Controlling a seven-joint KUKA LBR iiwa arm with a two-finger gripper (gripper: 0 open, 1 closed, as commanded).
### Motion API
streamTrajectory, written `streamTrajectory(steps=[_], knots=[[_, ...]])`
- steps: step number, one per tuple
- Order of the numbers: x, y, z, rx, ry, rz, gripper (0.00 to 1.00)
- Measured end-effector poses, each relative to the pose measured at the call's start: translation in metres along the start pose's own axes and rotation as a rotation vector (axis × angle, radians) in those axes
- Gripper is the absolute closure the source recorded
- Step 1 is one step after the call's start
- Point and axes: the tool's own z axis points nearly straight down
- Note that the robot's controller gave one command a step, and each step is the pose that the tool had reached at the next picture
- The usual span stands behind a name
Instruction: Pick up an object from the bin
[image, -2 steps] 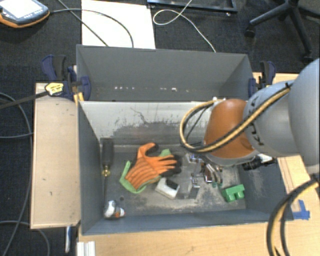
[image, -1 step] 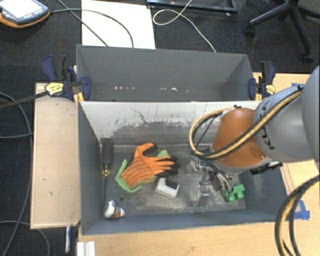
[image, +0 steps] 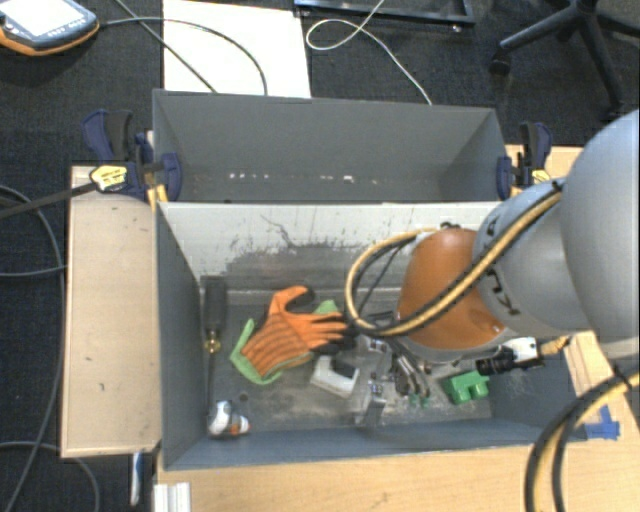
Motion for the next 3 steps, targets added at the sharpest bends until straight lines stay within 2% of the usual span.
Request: streamTrajectory(steps=[1,2,3], knots=[[-0.04,0.044,-0.001,0.001,-0.009,-0.307,0.0],[-0.035,0.054,0.0,-0.001,-0.003,0.006,1.0],[-0.035,0.054,0.0,0.0,-0.003,0.003,1.0]])
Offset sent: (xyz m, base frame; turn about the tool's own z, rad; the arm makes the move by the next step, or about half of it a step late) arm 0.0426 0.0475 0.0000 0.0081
